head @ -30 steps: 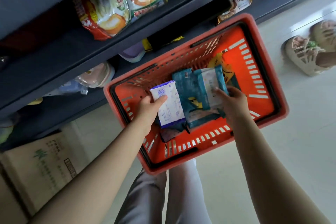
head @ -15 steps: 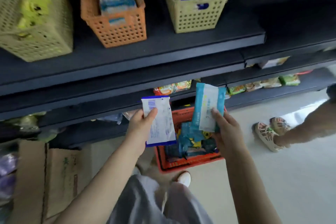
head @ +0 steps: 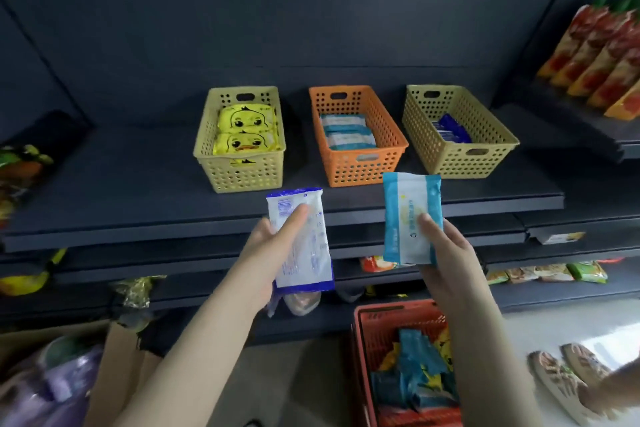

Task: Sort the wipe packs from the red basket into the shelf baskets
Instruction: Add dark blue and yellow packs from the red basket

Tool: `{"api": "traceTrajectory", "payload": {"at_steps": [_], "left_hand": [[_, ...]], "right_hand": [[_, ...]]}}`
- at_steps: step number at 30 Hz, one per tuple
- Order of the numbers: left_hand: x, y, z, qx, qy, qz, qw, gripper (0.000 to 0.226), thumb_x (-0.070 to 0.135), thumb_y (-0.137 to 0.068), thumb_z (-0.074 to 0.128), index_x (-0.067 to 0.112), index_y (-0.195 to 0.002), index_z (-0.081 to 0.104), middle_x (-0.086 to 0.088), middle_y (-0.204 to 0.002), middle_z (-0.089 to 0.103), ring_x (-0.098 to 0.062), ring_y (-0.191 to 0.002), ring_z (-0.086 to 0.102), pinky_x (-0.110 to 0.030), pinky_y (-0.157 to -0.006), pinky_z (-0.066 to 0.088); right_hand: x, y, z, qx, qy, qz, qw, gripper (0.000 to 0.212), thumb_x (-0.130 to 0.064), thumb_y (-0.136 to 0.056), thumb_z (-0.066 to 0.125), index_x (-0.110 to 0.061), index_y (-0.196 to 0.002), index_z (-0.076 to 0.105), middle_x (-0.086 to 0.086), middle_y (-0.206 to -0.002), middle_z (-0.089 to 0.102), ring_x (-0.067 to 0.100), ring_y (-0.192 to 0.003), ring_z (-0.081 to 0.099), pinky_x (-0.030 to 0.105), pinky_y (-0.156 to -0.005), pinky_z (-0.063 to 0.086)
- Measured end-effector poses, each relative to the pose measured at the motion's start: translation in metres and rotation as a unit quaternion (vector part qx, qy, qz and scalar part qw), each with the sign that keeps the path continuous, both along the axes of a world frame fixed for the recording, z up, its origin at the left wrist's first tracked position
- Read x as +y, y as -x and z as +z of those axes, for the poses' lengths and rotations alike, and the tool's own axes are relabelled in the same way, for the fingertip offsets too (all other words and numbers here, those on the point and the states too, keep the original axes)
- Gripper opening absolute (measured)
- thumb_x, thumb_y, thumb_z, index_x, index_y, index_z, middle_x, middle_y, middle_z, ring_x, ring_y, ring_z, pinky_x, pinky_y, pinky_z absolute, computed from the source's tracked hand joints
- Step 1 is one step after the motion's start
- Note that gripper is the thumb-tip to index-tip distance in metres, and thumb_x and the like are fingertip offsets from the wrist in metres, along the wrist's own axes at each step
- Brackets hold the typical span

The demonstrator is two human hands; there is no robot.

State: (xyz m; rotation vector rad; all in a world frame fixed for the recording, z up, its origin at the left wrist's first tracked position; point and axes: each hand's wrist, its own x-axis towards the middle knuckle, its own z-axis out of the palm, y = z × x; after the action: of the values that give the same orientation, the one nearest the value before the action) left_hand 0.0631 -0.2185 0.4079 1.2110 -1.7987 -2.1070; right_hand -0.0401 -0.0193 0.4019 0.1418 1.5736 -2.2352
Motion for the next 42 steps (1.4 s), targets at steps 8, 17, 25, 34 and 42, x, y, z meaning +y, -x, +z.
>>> {"api": "traceTrajectory", "payload": {"at_steps": [8,17,25,34,42], "left_hand": [[-0.070,-0.005,0.023,0.080,-0.033,0.004,0.996,0.090,0.069,-0.045,0.077,0.038,-0.121,0.040,0.012,-0.112,0.058,-0.014,-0.101,0.060,-0.037,-0.083,0.053],[-0.113,0.069,0.039,0.132,-0.150,0.026,0.980,0.049,0.043,-0.081,0.070,0.022,-0.122,0.052,0.001,-0.095,0.058,-0.012,-0.077,0.057,-0.024,-0.063,0.045],[-0.138,0.182,0.040,0.197,-0.279,0.061,0.938,0.054,0.040,-0.094,0.052,0.011,-0.138,0.041,-0.021,-0.126,0.057,-0.031,-0.114,0.060,-0.042,-0.106,0.042],[-0.149,0.249,0.018,0.161,-0.278,0.129,0.938,0.039,0.034,-0.095,0.054,0.012,-0.128,0.053,-0.018,-0.115,0.068,-0.029,-0.106,0.066,-0.047,-0.093,0.050],[-0.169,0.287,0.006,0.092,-0.230,0.137,0.959,0.040,0.038,-0.091,0.061,0.015,-0.124,0.055,-0.013,-0.113,0.069,-0.029,-0.101,0.068,-0.048,-0.082,0.056]], "right_hand": [[-0.079,-0.014,0.016,0.030,0.037,0.043,0.998,0.026,-0.003,-0.091,0.057,-0.004,-0.117,0.061,0.012,-0.109,0.072,0.017,-0.090,0.071,0.027,-0.072,0.059],[-0.119,0.075,0.031,0.095,-0.005,-0.034,0.995,0.033,-0.005,-0.083,0.069,-0.002,-0.116,0.060,0.015,-0.109,0.070,0.022,-0.095,0.070,0.035,-0.082,0.059],[-0.135,0.224,0.014,0.180,-0.161,-0.062,0.969,0.015,-0.021,-0.085,0.072,-0.013,-0.096,0.068,0.009,-0.097,0.072,0.024,-0.090,0.071,0.039,-0.077,0.059],[-0.166,0.300,-0.010,0.208,-0.321,0.147,0.912,0.019,-0.010,-0.090,0.063,-0.019,-0.106,0.057,0.001,-0.094,0.069,0.016,-0.081,0.070,0.030,-0.062,0.058],[-0.224,0.349,-0.025,0.205,-0.395,0.100,0.890,0.022,-0.020,-0.088,0.061,-0.018,-0.110,0.059,0.000,-0.095,0.069,0.017,-0.080,0.067,0.035,-0.068,0.056]]}}
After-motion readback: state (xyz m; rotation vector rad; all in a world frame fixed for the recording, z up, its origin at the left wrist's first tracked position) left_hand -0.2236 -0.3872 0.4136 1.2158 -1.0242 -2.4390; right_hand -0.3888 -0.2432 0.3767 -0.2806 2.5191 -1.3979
